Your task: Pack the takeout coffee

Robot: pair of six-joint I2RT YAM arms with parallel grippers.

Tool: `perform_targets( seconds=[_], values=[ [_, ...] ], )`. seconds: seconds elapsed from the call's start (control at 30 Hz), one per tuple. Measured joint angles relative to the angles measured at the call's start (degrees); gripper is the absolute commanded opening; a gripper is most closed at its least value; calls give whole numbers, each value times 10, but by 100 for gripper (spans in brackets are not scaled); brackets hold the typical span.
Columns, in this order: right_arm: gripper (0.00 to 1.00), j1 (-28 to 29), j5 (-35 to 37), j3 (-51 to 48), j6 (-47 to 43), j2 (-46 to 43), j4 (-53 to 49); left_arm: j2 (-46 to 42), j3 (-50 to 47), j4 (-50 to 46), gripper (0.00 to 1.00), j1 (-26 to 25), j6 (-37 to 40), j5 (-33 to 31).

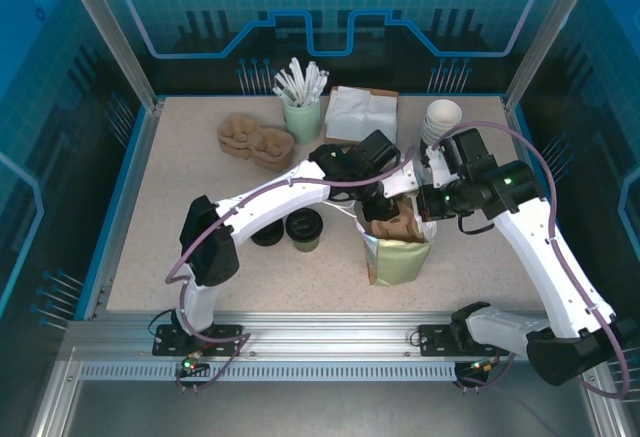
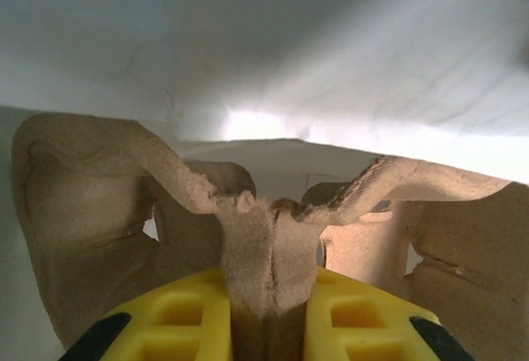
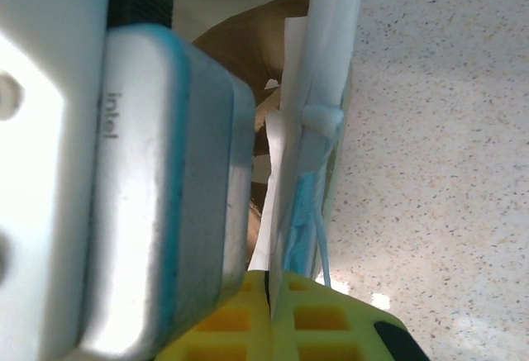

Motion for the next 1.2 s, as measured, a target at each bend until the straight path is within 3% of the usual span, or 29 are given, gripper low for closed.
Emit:
perform_targets(
  seconds=[0.47,0.57,0.67,0.8,1.2],
  values=[
    [0,-13,6,0,-10,-6,-4,38,45,-53,22,-8,17,-5],
    [0,-13,6,0,-10,-7,-4,38,49,-56,29,-8,19,-7],
    [0,-15,5,0,-10,-9,-4,39,55,-61,49,-9,22,-7],
    [0,-15,4,0,-10,-10,-4,39,63,-64,62,-9,18,-9],
    [0,-20,-1,-1,-10,-13,-4,30,68,-64,74,-11,13,-9]
  ],
)
